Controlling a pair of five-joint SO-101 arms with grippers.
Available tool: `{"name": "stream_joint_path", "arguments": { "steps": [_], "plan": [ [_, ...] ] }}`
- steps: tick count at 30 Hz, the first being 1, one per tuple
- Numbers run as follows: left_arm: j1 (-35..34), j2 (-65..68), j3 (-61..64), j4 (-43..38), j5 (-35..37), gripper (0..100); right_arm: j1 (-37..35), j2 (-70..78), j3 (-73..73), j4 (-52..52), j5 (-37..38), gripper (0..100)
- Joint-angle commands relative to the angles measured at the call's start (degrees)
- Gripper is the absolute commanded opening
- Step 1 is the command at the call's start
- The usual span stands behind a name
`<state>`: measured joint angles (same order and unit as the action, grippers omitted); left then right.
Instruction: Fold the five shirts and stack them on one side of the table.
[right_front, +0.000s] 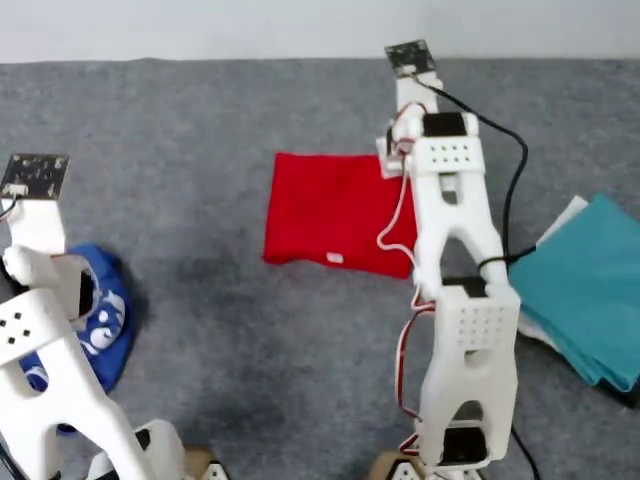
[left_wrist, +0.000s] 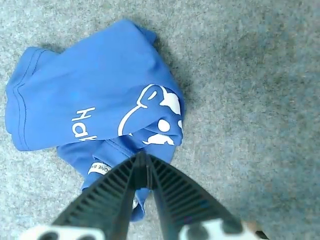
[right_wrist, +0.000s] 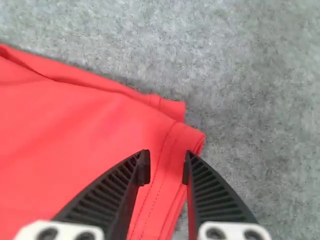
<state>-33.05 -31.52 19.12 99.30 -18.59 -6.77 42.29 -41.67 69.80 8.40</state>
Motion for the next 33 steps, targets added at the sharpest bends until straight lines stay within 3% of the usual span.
{"name": "stream_joint_path", "arguments": {
  "steps": [1,9,26,31,33],
  "plan": [
    [-0.2,-1.5,-0.2,-0.6,-0.4,1,-0.1,-1.4,-3.1,-0.4,-0.5,12.5],
    [0.1,-1.5,-0.1,-2.8,-0.4,1,0.5,-1.6,-10.0,5.6,-0.3,12.5],
    [0.1,-1.5,3.5,-5.1,-0.4,1,2.2,5.8,-10.2,5.1,-0.2,12.5],
    [0.1,-1.5,3.6,-5.0,-0.4,1,1.8,5.8,-10.3,4.8,-0.2,1.1],
    [0.1,-1.5,3.6,-5.0,-0.4,1,1.9,5.8,-10.3,4.4,-0.2,1.6]
  ]
}}
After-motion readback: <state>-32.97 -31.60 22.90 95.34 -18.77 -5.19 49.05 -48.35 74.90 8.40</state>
